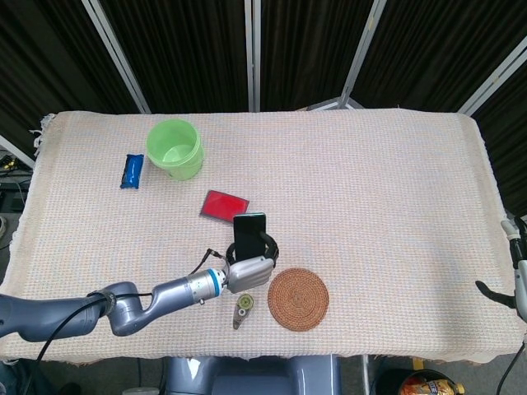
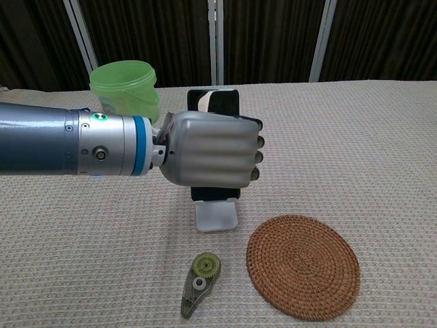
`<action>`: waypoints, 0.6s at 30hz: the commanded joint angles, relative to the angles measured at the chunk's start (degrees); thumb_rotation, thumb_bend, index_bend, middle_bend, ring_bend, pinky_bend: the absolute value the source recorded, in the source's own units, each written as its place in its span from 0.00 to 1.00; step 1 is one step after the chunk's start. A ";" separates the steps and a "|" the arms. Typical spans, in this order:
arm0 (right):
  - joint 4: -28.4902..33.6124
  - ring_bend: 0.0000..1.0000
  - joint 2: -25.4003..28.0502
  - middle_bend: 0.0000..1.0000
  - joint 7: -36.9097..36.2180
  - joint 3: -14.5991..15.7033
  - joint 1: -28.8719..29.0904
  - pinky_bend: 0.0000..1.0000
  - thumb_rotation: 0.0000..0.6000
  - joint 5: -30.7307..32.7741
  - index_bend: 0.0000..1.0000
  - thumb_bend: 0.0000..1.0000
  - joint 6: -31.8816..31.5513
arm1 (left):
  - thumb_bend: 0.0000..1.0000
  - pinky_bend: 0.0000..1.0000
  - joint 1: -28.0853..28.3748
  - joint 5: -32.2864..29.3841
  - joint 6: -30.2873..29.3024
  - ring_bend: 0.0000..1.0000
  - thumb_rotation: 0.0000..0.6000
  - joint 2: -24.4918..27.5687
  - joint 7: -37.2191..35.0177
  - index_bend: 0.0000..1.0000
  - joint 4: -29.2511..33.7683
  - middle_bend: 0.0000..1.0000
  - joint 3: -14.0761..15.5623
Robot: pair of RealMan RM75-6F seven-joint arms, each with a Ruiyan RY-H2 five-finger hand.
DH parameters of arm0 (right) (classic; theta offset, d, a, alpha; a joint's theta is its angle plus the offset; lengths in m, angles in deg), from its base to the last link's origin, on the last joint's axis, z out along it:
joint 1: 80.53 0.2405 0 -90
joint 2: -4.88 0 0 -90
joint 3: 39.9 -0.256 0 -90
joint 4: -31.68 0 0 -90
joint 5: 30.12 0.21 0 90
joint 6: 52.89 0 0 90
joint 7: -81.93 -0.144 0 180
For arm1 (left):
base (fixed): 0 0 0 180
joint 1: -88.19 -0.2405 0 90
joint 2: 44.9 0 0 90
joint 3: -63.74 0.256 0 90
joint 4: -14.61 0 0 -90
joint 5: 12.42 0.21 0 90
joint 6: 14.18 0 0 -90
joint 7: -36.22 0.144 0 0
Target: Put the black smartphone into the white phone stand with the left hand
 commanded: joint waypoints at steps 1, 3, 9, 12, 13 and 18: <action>0.01 0.00 0.04 0.00 -0.05 0.00 -0.02 0.00 1.00 -0.03 0.00 0.00 -0.02 | 0.02 0.43 0.15 -0.37 -0.31 0.46 1.00 -0.41 0.34 0.56 -0.20 0.41 0.13; 0.03 0.00 0.07 0.00 -0.14 -0.02 -0.02 0.00 1.00 0.00 0.00 0.00 0.00 | 0.02 0.43 0.31 -0.57 -0.41 0.46 1.00 -0.66 0.73 0.56 -0.41 0.40 0.31; -0.07 0.00 0.18 0.00 -0.46 -0.05 0.00 0.00 1.00 0.11 0.00 0.00 0.17 | 0.02 0.42 0.35 -1.42 -1.29 0.46 1.00 -1.37 2.05 0.55 -1.02 0.40 0.77; -0.05 0.00 0.22 0.00 -0.54 -0.03 0.01 0.00 1.00 0.06 0.00 0.00 0.22 | 0.01 0.42 0.44 -1.83 -1.82 0.45 1.00 -1.56 2.58 0.52 -1.17 0.37 0.93; -0.04 0.00 0.24 0.00 -0.56 -0.03 0.01 0.00 1.00 0.06 0.00 0.00 0.23 | 0.01 0.41 0.46 -1.96 -1.94 0.42 1.00 -1.62 2.67 0.47 -1.21 0.33 1.01; -0.03 0.00 0.29 0.00 -0.66 -0.06 -0.01 0.00 1.00 0.11 0.00 0.00 0.21 | 0.00 0.27 0.40 -2.56 -2.74 0.10 1.00 -1.62 3.27 0.13 -1.28 0.01 1.63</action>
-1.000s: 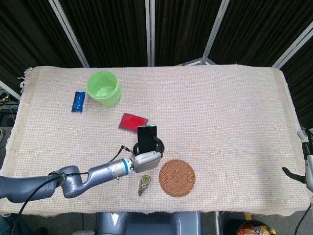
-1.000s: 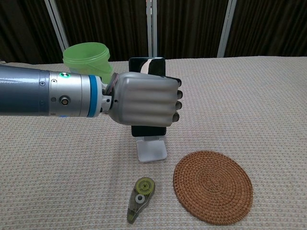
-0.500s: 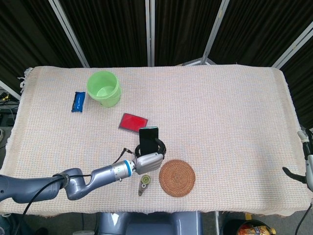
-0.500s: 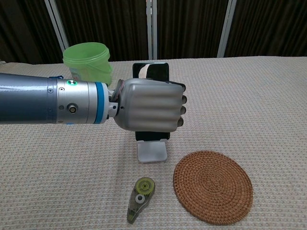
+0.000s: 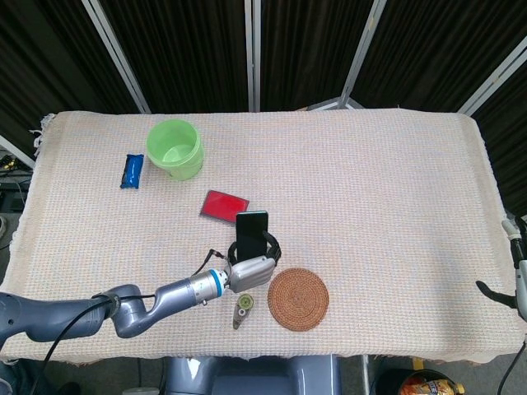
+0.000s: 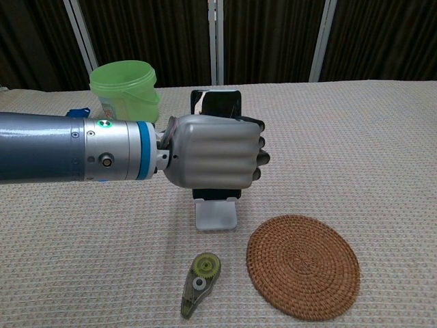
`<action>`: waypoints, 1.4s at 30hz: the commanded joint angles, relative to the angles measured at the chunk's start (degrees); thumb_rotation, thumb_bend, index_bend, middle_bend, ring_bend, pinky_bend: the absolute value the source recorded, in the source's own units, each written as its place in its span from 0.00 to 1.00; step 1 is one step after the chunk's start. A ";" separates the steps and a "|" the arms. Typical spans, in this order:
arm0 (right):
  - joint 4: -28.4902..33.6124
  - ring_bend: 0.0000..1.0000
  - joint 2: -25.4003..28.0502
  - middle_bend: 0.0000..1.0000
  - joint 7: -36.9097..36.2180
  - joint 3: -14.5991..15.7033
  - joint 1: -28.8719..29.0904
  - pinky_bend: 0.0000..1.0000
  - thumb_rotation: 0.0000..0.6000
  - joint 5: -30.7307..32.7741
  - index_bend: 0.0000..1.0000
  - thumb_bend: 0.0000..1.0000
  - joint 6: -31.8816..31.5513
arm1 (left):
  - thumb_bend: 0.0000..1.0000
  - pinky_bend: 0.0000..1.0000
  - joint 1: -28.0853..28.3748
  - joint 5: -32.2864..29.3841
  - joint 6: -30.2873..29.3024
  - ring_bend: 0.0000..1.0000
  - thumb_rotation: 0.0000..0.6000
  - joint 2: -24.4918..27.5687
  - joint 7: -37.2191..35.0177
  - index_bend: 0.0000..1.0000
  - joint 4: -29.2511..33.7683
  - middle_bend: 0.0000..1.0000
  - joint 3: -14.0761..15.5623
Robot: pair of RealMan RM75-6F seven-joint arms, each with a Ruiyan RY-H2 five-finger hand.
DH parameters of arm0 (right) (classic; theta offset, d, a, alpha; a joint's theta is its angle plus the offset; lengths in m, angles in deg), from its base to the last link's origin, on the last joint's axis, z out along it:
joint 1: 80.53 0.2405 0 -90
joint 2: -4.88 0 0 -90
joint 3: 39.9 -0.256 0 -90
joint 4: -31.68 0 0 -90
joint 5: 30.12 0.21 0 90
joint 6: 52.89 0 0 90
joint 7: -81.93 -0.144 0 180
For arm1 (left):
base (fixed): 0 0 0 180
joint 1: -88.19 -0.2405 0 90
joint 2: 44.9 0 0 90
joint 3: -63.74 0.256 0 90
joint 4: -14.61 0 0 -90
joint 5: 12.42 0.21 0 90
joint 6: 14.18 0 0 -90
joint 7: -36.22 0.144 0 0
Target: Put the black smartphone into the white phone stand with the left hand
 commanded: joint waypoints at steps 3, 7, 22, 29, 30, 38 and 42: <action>0.02 0.00 0.01 0.00 0.00 0.04 0.00 0.00 1.00 -0.07 0.00 0.00 0.01 | 0.00 0.21 0.10 0.05 -1.01 0.01 1.00 0.43 0.49 0.03 0.31 0.00 0.75; 0.10 0.00 0.02 0.00 0.05 0.09 0.00 0.00 1.00 -0.20 0.00 0.00 -0.03 | 0.00 0.17 0.30 0.28 -2.02 0.00 1.00 1.13 0.33 0.02 0.92 0.00 1.24; 0.67 0.00 0.27 0.00 -0.18 0.56 -0.13 0.00 1.00 -1.26 0.00 0.00 -0.25 | 0.00 0.07 -8.61 -2.91 -21.36 0.00 1.00 10.40 -15.81 0.00 8.18 0.00 -2.64; 0.90 0.00 0.06 0.00 0.39 0.74 0.34 0.00 1.00 -1.45 0.00 0.00 0.49 | 0.00 0.00 -25.71 -14.12 -36.97 0.00 1.00 19.56 -36.88 0.00 18.99 0.00 -0.60; 0.90 0.00 0.00 0.00 0.59 0.75 0.42 0.00 1.00 -1.47 0.00 0.00 0.57 | 0.00 0.00 -27.36 -14.15 -37.95 0.00 1.00 20.78 -39.18 0.00 19.73 0.00 0.39; 1.23 0.00 -0.56 0.00 2.44 0.74 0.54 0.00 1.00 -1.83 0.00 0.00 -0.09 | 0.00 0.00 -38.23 -13.27 -43.65 0.00 1.00 26.09 -55.40 0.00 20.50 0.00 7.68; 1.23 0.00 -0.70 0.00 2.88 0.79 0.47 0.00 1.00 -1.81 0.00 0.00 -0.28 | 0.00 0.00 -39.75 -12.78 -44.18 0.00 1.00 26.10 -59.13 0.00 18.57 0.00 8.29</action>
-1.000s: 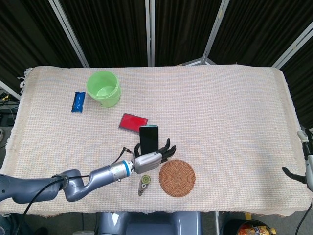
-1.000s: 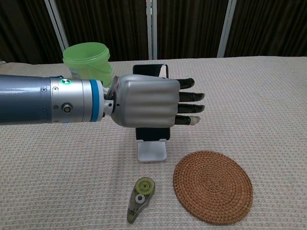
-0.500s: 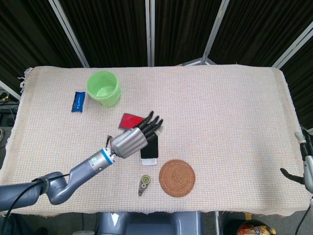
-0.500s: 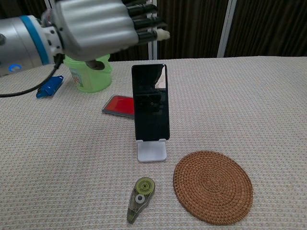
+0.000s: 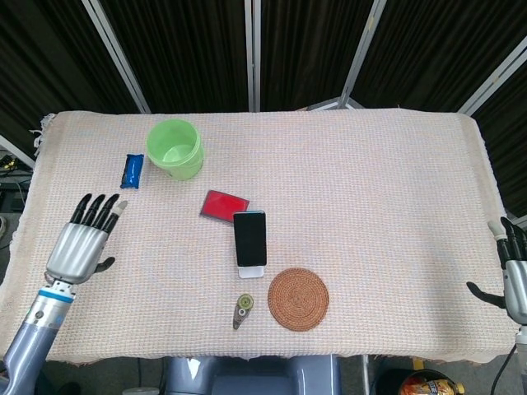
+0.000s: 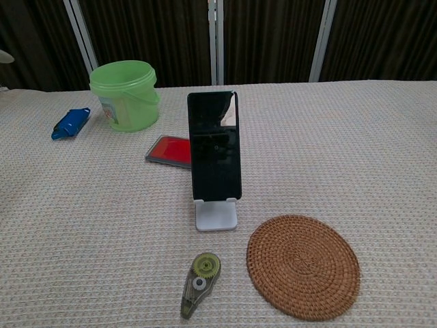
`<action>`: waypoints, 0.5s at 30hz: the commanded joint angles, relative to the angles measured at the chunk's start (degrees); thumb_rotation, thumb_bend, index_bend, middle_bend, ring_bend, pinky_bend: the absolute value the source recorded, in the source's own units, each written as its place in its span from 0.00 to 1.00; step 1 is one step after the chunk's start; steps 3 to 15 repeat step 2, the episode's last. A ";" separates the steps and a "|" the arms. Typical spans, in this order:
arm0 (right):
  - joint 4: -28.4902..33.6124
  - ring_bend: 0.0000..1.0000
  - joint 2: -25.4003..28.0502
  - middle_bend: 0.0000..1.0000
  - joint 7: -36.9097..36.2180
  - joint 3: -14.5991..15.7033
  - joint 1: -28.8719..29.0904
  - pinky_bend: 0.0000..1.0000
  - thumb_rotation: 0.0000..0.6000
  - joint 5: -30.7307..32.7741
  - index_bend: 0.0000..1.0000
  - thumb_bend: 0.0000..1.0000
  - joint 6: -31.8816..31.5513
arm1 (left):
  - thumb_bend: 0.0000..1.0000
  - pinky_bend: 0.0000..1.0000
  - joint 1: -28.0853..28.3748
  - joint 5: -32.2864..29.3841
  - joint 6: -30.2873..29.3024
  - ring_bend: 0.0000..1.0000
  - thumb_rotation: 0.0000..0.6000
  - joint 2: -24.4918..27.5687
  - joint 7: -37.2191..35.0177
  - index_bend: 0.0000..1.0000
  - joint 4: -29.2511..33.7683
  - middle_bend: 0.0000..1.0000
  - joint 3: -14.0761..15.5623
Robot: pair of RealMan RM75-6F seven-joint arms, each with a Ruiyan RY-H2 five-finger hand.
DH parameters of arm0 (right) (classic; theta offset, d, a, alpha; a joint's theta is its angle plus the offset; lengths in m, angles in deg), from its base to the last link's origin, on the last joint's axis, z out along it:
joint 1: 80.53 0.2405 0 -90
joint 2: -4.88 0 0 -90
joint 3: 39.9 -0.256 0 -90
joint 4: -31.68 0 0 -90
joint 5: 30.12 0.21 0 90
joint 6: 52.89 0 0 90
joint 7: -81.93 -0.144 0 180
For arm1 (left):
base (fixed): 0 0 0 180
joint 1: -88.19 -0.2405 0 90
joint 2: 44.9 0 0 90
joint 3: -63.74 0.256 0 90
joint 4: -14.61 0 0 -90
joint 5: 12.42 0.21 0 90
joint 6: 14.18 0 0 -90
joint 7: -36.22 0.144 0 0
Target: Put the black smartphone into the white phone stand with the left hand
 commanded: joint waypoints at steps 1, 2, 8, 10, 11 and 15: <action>-0.07 0.00 -0.11 0.00 0.33 0.13 -0.05 0.00 1.00 -0.02 0.00 0.00 -0.02 | 0.00 0.00 -2.56 0.04 -1.92 0.00 1.00 0.81 -5.10 0.00 -2.00 0.00 1.63; -0.12 0.00 -0.18 0.00 0.46 0.17 -0.07 0.00 1.00 -0.03 0.00 0.00 -0.04 | 0.00 0.00 -2.76 0.28 -1.99 0.00 1.00 0.50 -6.19 0.00 -2.83 0.00 1.57; -0.12 0.00 -0.18 0.00 0.46 0.17 -0.07 0.00 1.00 -0.03 0.00 0.00 -0.04 | 0.00 0.00 -2.76 0.28 -1.99 0.00 1.00 0.50 -6.19 0.00 -2.83 0.00 1.57; -0.12 0.00 -0.18 0.00 0.46 0.17 -0.07 0.00 1.00 -0.03 0.00 0.00 -0.04 | 0.00 0.00 -2.76 0.28 -1.99 0.00 1.00 0.50 -6.19 0.00 -2.83 0.00 1.57; -0.12 0.00 -0.18 0.00 0.46 0.17 -0.07 0.00 1.00 -0.03 0.00 0.00 -0.04 | 0.00 0.00 -2.76 0.28 -1.99 0.00 1.00 0.50 -6.19 0.00 -2.83 0.00 1.57; -0.12 0.00 -0.18 0.00 0.46 0.17 -0.07 0.00 1.00 -0.03 0.00 0.00 -0.04 | 0.00 0.00 -2.76 0.28 -1.99 0.00 1.00 0.50 -6.19 0.00 -2.83 0.00 1.57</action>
